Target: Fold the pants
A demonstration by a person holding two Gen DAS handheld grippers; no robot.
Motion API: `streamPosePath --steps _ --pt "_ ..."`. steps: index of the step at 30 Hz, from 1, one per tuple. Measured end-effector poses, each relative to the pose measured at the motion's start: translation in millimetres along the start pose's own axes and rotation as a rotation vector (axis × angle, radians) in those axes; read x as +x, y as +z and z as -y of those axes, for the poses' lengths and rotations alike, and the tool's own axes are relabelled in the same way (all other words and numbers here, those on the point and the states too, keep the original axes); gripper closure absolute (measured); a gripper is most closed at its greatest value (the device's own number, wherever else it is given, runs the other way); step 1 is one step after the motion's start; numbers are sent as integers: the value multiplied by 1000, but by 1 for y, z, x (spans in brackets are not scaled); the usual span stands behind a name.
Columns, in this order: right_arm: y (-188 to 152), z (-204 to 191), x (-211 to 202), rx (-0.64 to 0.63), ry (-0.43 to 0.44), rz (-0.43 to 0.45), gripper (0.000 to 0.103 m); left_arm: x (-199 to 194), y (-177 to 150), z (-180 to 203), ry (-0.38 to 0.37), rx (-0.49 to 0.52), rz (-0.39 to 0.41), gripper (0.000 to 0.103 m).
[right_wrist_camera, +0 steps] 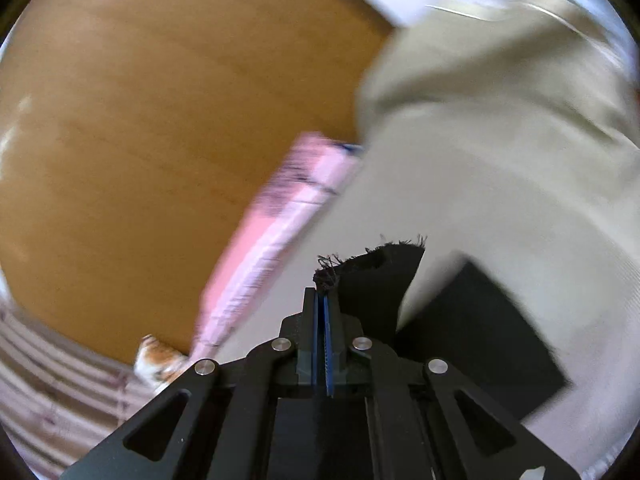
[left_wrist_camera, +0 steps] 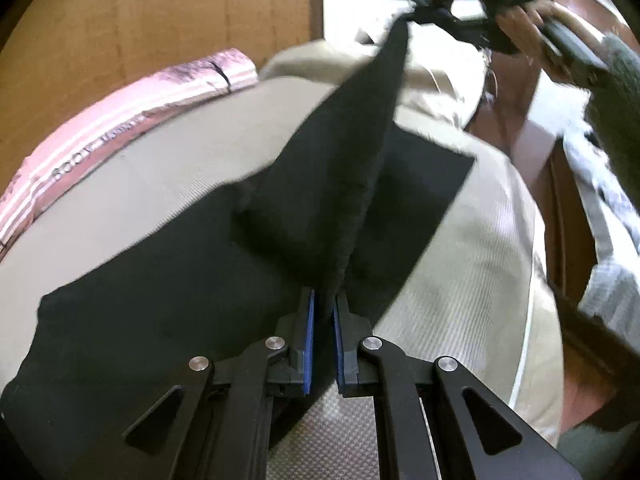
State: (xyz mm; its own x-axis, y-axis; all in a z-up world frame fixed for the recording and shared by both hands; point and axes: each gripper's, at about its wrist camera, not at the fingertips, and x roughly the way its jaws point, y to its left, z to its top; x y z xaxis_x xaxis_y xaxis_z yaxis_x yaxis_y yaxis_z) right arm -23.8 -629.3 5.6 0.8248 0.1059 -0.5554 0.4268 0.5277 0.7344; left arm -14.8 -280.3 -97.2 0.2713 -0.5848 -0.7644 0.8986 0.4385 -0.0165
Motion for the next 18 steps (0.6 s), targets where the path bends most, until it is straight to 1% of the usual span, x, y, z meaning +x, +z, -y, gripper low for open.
streamPosePath --steps 1,3,5,7,10,12,14,15,18 --pt "-8 24 -2 30 -58 -3 100 6 -2 2 -4 12 -21 94" --pt "-23 64 0 87 -133 -24 100 13 -6 6 -7 32 -52 94" --pt "-33 89 5 108 -205 -41 100 17 -11 12 -1 65 -69 94" --pt "-44 111 10 132 -256 -58 100 17 -13 16 4 90 -77 94" --pt "-52 120 9 132 -274 -51 100 13 -13 15 -11 84 -75 94" --pt "-54 114 0 104 -266 -26 100 8 -11 12 -29 72 -68 94" --pt "-55 107 -7 81 -259 -5 100 4 -10 11 -47 79 -60 94" --pt "-57 105 -9 72 -265 -2 100 5 -11 11 -49 87 -68 94" --pt "-63 115 -2 59 -332 -30 100 18 -16 15 -42 98 -112 94"
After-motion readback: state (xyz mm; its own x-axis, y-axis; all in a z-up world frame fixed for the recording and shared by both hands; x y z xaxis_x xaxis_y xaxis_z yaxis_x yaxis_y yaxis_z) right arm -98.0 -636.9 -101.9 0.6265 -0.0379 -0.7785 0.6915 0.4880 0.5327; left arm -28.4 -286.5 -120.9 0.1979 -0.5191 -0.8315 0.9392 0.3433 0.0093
